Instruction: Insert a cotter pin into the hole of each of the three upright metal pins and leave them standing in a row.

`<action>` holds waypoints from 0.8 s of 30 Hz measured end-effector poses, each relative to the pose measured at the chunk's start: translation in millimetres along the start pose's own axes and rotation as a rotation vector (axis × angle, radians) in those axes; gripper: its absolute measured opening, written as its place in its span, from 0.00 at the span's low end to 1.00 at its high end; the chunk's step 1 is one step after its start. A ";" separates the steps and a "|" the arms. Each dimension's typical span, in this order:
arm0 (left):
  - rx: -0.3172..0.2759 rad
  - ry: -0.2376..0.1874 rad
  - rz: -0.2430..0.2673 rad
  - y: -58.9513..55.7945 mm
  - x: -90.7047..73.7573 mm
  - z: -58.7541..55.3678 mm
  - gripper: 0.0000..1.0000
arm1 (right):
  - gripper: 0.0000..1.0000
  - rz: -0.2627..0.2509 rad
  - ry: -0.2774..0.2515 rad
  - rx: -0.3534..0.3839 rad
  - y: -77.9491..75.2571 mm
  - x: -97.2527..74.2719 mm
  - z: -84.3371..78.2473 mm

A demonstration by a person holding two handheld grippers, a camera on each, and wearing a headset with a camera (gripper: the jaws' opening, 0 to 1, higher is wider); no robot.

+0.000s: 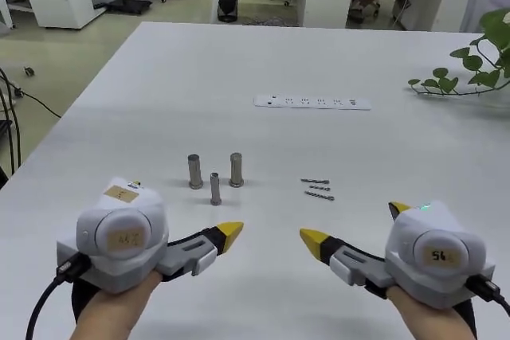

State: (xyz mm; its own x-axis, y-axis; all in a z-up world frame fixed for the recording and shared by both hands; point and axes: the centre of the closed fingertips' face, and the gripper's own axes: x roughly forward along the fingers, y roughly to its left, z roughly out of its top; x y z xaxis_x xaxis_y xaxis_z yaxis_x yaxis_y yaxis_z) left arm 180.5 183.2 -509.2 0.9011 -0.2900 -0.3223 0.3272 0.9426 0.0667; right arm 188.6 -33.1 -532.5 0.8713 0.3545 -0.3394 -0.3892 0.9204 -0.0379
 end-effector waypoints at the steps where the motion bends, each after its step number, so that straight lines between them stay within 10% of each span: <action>1: 0.001 -0.001 0.000 0.0 0.0 0.3 0.95 | 0.86 -0.001 0.000 0.000 -0.1 0.0 0.0; 24: -0.011 -0.002 -0.001 2.0 0.0 -0.2 0.86 | 0.82 0.020 -0.003 -0.005 3.7 -0.6 2.7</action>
State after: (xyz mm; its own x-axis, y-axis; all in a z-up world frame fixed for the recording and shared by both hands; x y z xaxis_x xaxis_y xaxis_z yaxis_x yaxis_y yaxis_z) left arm 181.1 185.1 -509.3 0.9013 -0.2917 -0.3202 0.3253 0.9440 0.0557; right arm 187.4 -29.5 -529.9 0.8645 0.3730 -0.3369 -0.4076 0.9125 -0.0357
